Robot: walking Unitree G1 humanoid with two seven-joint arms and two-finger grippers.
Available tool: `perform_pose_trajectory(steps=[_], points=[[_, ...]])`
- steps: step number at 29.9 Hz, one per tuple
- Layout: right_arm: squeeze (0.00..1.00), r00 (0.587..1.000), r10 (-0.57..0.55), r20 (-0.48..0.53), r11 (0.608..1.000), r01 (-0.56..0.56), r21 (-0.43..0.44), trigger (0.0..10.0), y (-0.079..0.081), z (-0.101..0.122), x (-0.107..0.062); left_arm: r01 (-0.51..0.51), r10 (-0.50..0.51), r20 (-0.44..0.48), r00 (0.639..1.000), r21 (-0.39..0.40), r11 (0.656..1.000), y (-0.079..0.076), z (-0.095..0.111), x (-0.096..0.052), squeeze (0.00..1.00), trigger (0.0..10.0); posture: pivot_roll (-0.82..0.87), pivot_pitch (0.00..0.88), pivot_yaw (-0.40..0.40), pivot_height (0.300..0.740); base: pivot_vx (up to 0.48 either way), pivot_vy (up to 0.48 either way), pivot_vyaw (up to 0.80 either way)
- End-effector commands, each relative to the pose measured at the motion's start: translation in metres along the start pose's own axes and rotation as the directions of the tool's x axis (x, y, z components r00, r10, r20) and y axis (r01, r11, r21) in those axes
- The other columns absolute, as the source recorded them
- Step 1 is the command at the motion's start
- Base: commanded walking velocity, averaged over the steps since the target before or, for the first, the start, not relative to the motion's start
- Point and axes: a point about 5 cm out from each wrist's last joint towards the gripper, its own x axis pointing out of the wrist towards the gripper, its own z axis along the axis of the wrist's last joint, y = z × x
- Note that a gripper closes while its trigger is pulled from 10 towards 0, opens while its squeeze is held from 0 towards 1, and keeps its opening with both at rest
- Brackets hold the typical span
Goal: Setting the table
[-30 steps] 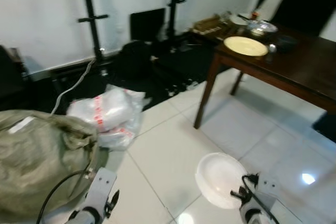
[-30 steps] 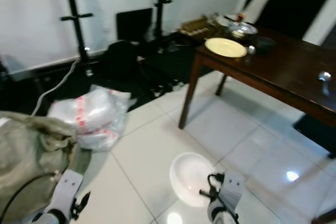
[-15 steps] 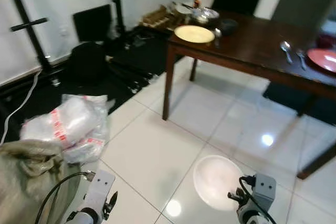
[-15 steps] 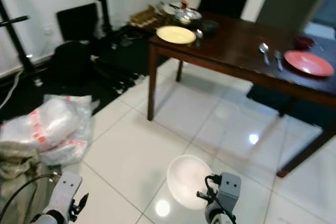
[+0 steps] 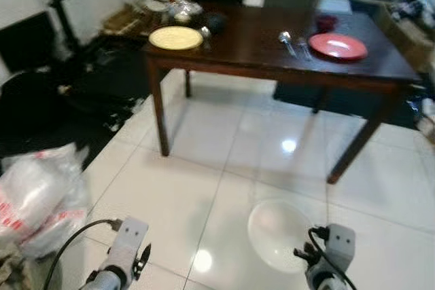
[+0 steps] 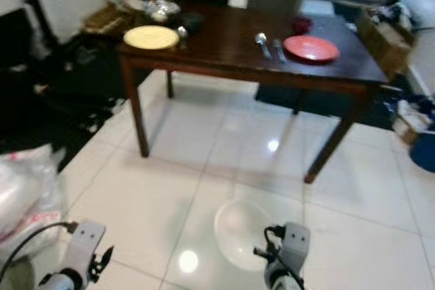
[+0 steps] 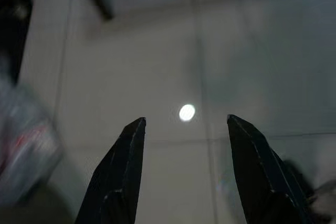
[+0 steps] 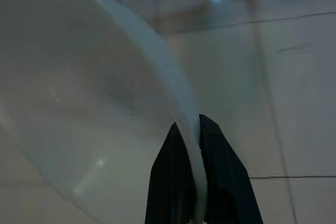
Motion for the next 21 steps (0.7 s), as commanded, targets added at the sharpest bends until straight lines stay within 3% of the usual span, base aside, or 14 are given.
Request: perform_pose_trajectory(steps=[1, 7, 8, 10, 12, 13, 15, 16, 17, 21], points=[[0.0, 1.0, 0.001, -0.001, 1.0, -0.001, 0.016, 10.0, 0.003, -0.002, -0.001, -0.003, 0.003, -0.037, 0.999, -0.003, 1.0, 0.002, -0.01, -0.006, 0.0, 10.0, -0.03, 0.0, 0.066, 0.74, 0.0, 0.0, -0.79], [0.0, 0.993, 0.041, 0.11, 0.999, -0.043, 0.009, 10.0, 0.013, 0.026, 0.004, -0.044, 0.052, 0.106, 0.993, -0.073, 0.996, 0.012, 0.037, 0.002, 0.0, 10.0, -0.04, 0.0, 0.071, 0.74, 0.0, 0.0, -0.79], [0.0, 0.982, 0.08, 0.172, 0.997, -0.08, -0.008, 10.0, 0.022, 0.044, 0.006, -0.059, 0.072, 0.188, 0.98, -0.073, 0.996, 0.019, 0.063, 0.003, 0.0, 10.0, -0.03, 0.0, 0.072, 0.74, 0.0, 0.0, -0.79], [0.0, 0.979, 0.088, 0.185, 0.996, -0.088, -0.011, 10.0, 0.024, 0.048, 0.007, -0.062, 0.076, 0.206, 0.976, -0.072, 0.995, 0.021, 0.069, 0.003, 0.0, 10.0, -0.03, 0.0, 0.072, 0.74, 0.0, 0.0, -0.79], [0.0, 0.942, 0.168, 0.29, 0.986, -0.165, -0.036, 10.0, 0.046, 0.082, 0.009, -0.106, 0.13, 0.358, 0.925, -0.088, 0.991, 0.034, 0.117, 0.001, 0.0, 10.0, -0.03, 0.0, 0.073, 0.74, 0.0, 0.0, -0.78], [0.0, 0.942, 0.168, 0.29, 0.986, -0.165, -0.036, 10.0, 0.046, 0.082, 0.009, -0.106, 0.13, 0.358, 0.925, -0.088, 0.991, 0.034, 0.117, 0.001, 0.0, 10.0, -0.03, 0.0, 0.073, 0.74, 0.0, 0.0, -0.79], [0.0, 0.909, 0.218, 0.356, 0.975, -0.217, -0.044, 10.0, 0.063, 0.103, 0.007, -0.111, 0.145, 0.438, 0.887, -0.102, 0.988, 0.037, 0.144, -0.002, 0.0, 10.0, -0.03, 0.0, 0.072, 0.74, 0.0, 0.0, -0.79], [0.0, 0.909, 0.218, 0.356, 0.975, -0.217, -0.044, 10.0, 0.063, 0.103, 0.007, -0.111, 0.145, 0.438, 0.887, -0.102, 0.988, 0.037, 0.144, -0.002, 0.0, 10.0, -0.03, 0.0, 0.072, 0.74, 0.0, 0.0, -0.79], [0.0, 0.885, 0.24, 0.398, 0.969, -0.246, -0.036, 10.0, 0.074, 0.117, 0.004, -0.102, 0.144, 0.488, 0.861, -0.111, 0.989, 0.035, 0.163, -0.005, 0.0, 10.0, -0.02, 0.0, 0.07, 0.74, 0.0, 0.0, -0.79], [0.0, 0.857, 0.255, 0.448, 0.96, -0.278, -0.014, 10.0, 0.085, 0.136, -0.002, -0.059, 0.12, 0.542, 0.832, -0.129, 0.99, 0.025, 0.188, -0.013, 0.0, 10.0, -0.02, 0.0, 0.073, 0.74, 0.0, 0.0, -0.79]])
